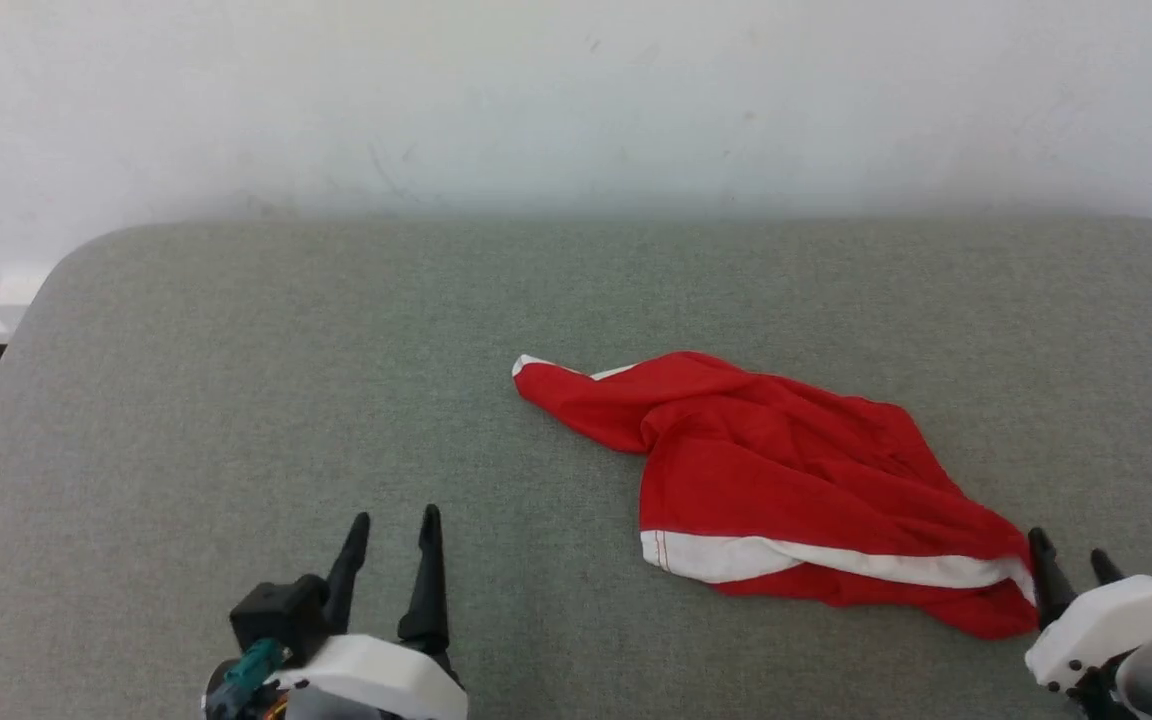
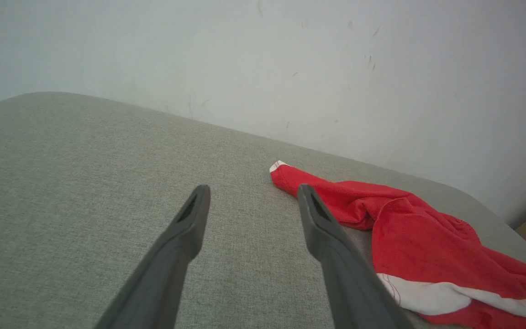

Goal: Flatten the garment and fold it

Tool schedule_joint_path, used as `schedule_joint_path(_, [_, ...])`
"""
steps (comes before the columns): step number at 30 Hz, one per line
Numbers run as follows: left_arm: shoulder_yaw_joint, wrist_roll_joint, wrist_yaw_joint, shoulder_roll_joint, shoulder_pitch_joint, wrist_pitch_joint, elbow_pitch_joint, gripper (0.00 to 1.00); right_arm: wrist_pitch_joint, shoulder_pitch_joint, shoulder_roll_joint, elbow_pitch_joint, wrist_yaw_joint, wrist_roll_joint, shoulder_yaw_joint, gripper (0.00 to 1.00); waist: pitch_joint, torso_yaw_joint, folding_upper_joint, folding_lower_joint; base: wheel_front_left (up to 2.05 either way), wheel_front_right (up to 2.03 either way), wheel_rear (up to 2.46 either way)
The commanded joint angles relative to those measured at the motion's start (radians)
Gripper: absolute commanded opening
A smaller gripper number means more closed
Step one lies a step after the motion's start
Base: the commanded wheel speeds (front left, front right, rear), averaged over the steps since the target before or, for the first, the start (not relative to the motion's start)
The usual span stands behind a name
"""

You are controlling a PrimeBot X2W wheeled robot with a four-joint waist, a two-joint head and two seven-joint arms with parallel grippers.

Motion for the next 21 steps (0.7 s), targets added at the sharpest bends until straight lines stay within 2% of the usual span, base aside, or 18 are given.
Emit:
schedule_joint_path(1, [-0.009, -0.005, -0.010, -0.004, -0.013, 0.012, 0.000, 1.00, -0.015, 0.021, 0.000, -0.010, -0.001, 0.012, -0.003, 1.00, -0.003, -0.008, 0.0001, 0.0001, 0.00, 0.00, 0.00])
schedule_joint_path(4, [-0.060, -0.025, -0.023, -0.006, -0.078, 0.102, -0.004, 1.00, -0.057, 0.044, 0.000, -0.044, -0.001, 0.044, -0.015, 1.00, 0.002, -0.023, 0.0001, 0.0001, 0.00, 0.00, 0.00])
schedule_joint_path(7, [-0.141, -0.035, -0.029, -0.008, -0.166, 0.253, 0.019, 1.00, -0.076, 0.064, 0.000, -0.073, -0.001, 0.062, -0.022, 1.00, 0.008, -0.040, 0.0001, 0.0001, 0.00, 0.00, 0.00])
schedule_joint_path(10, [-0.225, -0.056, -0.014, -0.009, -0.254, 0.436, 0.084, 1.00, -0.078, 0.072, 0.000, -0.095, -0.001, 0.076, -0.018, 1.00, 0.020, -0.068, 0.0001, 0.0001, 0.00, 0.00, 0.00])
schedule_joint_path(14, [-0.334, -0.073, 0.027, -0.009, -0.356, 0.666, 0.204, 1.00, -0.077, 0.069, 0.000, -0.112, -0.001, 0.087, -0.012, 1.00, 0.044, -0.104, 0.0001, 0.0001, 0.00, 0.00, 0.00])
schedule_joint_path(16, [-0.371, -0.083, 0.043, -0.009, -0.396, 0.723, 0.249, 1.00, -0.078, 0.065, 0.000, -0.115, -0.001, 0.092, -0.009, 1.00, 0.058, -0.124, 0.0001, 0.0001, 0.00, 0.00, 0.00])
schedule_joint_path(21, [-0.425, -0.112, 0.087, -0.009, -0.458, 0.746, 0.348, 1.00, -0.087, 0.055, 0.000, -0.113, -0.001, 0.101, -0.004, 1.00, 0.091, -0.164, 0.0001, 0.0001, 0.00, 0.00, 0.00])
